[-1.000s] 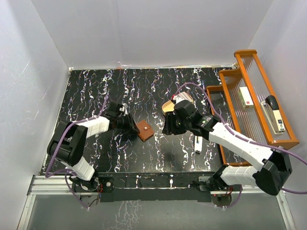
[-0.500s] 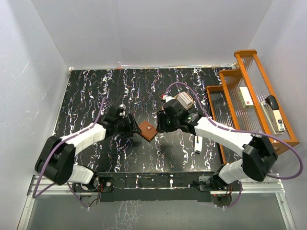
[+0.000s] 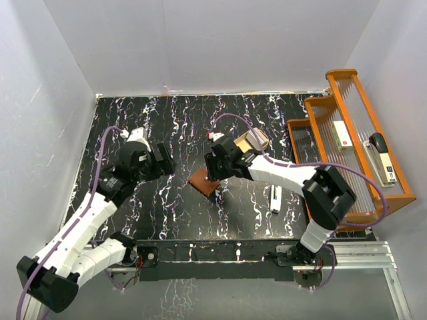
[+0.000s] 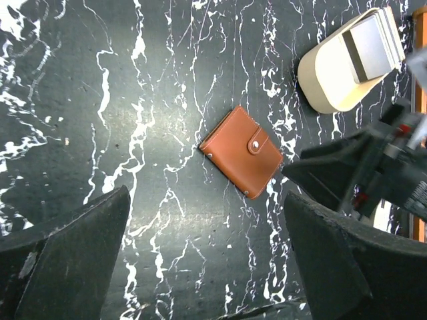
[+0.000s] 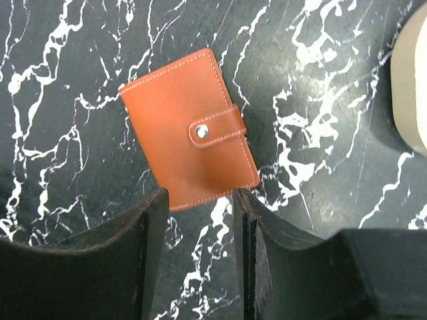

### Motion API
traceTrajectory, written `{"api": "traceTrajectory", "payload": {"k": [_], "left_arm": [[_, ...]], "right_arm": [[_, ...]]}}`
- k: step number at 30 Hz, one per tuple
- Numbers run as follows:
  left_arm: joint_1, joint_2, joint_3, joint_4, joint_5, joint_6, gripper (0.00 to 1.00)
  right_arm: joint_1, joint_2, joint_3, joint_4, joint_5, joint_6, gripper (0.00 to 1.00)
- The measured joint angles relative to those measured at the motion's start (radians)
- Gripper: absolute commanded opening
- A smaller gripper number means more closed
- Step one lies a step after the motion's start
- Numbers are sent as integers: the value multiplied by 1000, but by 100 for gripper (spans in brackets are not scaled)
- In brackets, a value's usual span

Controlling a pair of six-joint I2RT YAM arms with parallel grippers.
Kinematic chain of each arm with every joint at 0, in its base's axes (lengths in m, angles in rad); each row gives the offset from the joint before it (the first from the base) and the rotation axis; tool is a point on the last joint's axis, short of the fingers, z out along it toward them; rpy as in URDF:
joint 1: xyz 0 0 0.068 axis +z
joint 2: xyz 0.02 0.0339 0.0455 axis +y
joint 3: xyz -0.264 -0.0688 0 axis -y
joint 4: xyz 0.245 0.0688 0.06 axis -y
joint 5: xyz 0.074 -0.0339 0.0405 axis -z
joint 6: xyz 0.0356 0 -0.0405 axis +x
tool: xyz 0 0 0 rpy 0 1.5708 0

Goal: Put the credit cards into the card holder
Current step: Open the card holder at the center of the board.

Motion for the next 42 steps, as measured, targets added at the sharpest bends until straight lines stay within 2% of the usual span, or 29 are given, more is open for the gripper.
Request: {"api": "traceTrajectory", "payload": {"k": [7, 16, 24, 26, 30, 34, 42], "left_arm": [[0, -50, 64, -103, -31, 90, 99], [0, -286, -66, -100, -98, 163, 99], [0, -245, -72, -95, -126, 198, 99], [0, -233, -72, -95, -128, 201, 99], [0, -242, -72, -95, -127, 197, 98], [0, -257, -77, -92, -113, 160, 92], [0, -155, -153, -43, 56, -12, 82]], "right_arm": [[6, 158, 107, 12, -19, -49, 37], [21, 219, 156, -1, -3, -84, 38], [34, 274, 192, -12, 33, -116, 37], [43, 279, 196, -15, 53, -129, 33], [57, 282, 196, -17, 105, -145, 17], [61, 282, 196, -13, 120, -141, 0], [61, 236, 138, 15, 127, -100, 0]]}}
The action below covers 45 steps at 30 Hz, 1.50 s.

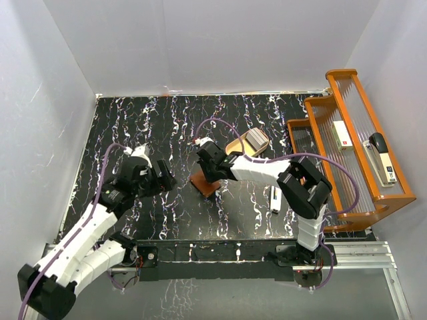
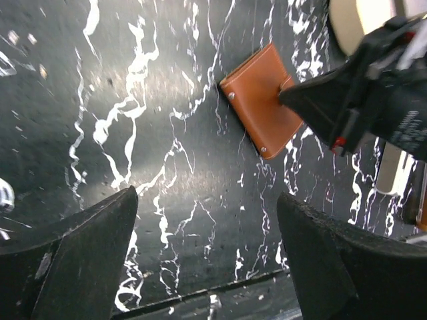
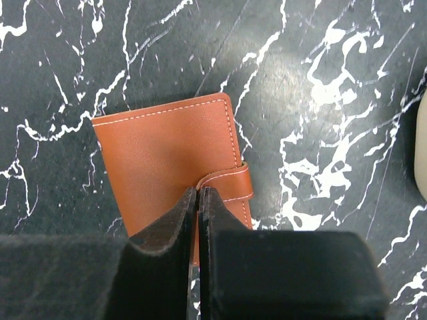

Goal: Put the credit cards into the card holder
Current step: Open the card holder at the center of the board.

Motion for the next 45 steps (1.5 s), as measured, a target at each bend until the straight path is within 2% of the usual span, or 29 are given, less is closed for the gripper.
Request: {"api": "traceTrajectory", "payload": {"k": [8, 16, 20, 23, 27, 32, 45], "left_arm": [[0, 158, -80, 102, 148, -118, 71], [0, 217, -170, 290, 306, -209, 69], [0, 219, -219, 393, 376, -254, 63], [0, 240, -229, 454, 418, -277, 53], [0, 272, -232, 515, 451, -301, 22], [0, 273, -249, 551, 467, -322, 0], [-1, 251, -240, 488, 456, -287, 0]], "right_arm": [[0, -116, -147, 41, -83, 100, 0], [0, -284, -311, 133, -207, 229, 0], [0, -339, -363, 200, -256, 285, 0], [0, -364, -385, 235, -291, 318, 0], [0, -368, -388, 275, -323, 354, 0], [0, -382, -409, 305, -345, 375, 0], [3, -398, -416, 286, -311, 307, 0]]}}
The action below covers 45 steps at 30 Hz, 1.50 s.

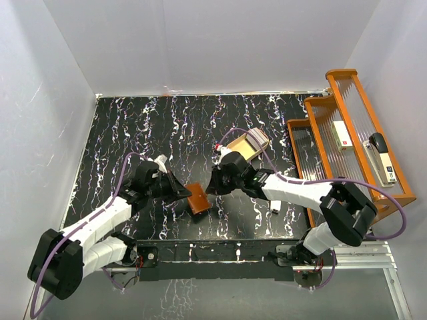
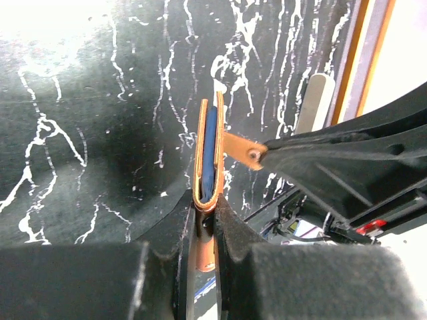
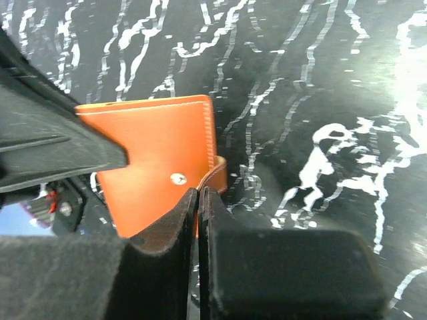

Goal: Put the credit cards into the card holder
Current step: Open the card holder at the center of the board.

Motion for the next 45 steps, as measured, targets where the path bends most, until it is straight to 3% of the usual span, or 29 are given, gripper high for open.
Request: {"api": "traceTrajectory", "payload": {"k": [10, 16, 19, 25, 31, 45], "left_arm": [[2, 64, 2, -13, 24, 48, 0], [2, 159, 2, 33, 50, 53, 24], [2, 193, 3, 28, 45, 64, 45], [2, 192, 80, -84, -22, 99, 62], [2, 112, 154, -147, -59, 124, 69], [2, 63, 132, -138, 23, 105, 72]], "right_arm": [[-37, -52, -65, -64, 75, -53, 0], [-40, -64, -90, -56, 44, -52, 0], [-42, -83, -101, -54, 23, -49, 0], [-49, -121, -101, -54, 11, -37, 0], [-53, -161, -100, -55, -23, -1, 0], [-53, -212, -97, 31, -126, 89, 0]]}}
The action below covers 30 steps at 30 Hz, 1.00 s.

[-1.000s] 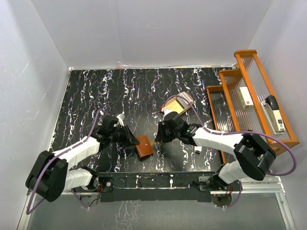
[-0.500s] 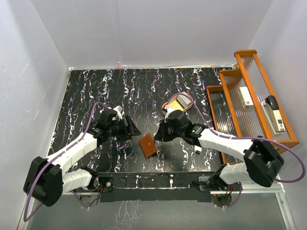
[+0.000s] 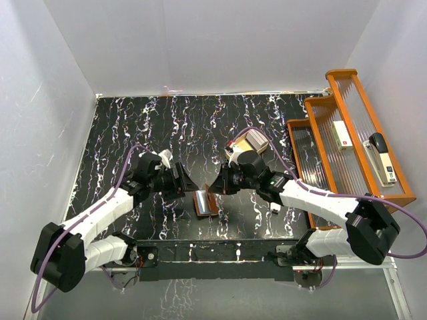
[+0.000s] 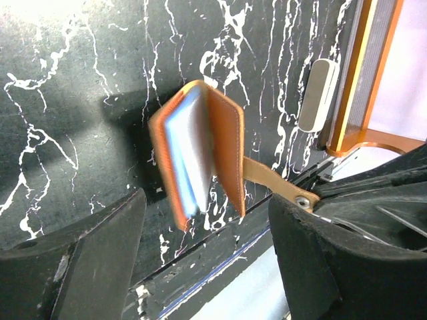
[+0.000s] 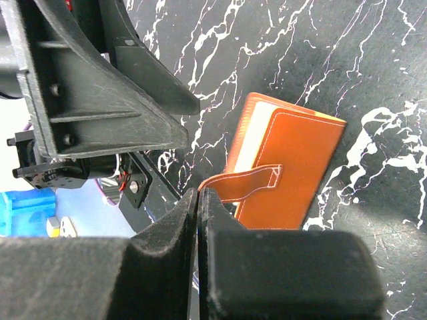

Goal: Put the credit cards into the card holder
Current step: Open the card holder at the center of the board.

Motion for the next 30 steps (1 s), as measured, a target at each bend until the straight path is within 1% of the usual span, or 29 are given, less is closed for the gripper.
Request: {"api": "traceTrajectory", "payload": {"k": [7, 12, 17, 21, 25, 30], "left_arm": [[0, 43, -32, 6, -4, 11, 68], [0, 66, -44, 6, -8, 12, 65], [0, 69, -56, 25, -14, 13, 61], [0, 102, -61, 44, -14, 10, 59], [0, 138, -63, 79, -4, 6, 56], [0, 196, -71, 148, 23, -6, 55]], "right_arm": [[-1, 0, 1, -10, 26, -9, 0], [-8, -6, 1, -72, 114, -49, 0], [-45, -28, -10, -137, 184, -89, 0], [-79, -38, -33, -190, 234, -110, 0], [-115, -49, -74, -219, 251, -126, 0], [-144, -48, -106, -240, 258, -142, 0]]}}
